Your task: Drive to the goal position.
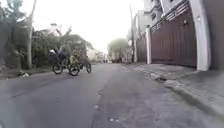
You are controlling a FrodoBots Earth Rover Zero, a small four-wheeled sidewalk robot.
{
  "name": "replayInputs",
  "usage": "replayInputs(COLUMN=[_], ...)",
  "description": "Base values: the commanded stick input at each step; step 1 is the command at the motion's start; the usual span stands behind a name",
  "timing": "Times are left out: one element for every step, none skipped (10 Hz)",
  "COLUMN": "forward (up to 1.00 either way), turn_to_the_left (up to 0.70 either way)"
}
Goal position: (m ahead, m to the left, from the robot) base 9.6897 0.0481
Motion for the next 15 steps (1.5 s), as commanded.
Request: replayInputs(forward=[1.0, 1.0, 1.0, 1.0, 1.0, 1.0, 1.0, 1.0, 1.0, 1.0, 1.0, 1.0, 1.0, 1.0, 1.0], turn_to_the_left=[0.04, 0.04, 0.04, 0.04, 0.04, 0.04, 0.04, 0.04, 0.04, 0.04, 0.04, 0.04, 0.04, 0.04, 0.04])
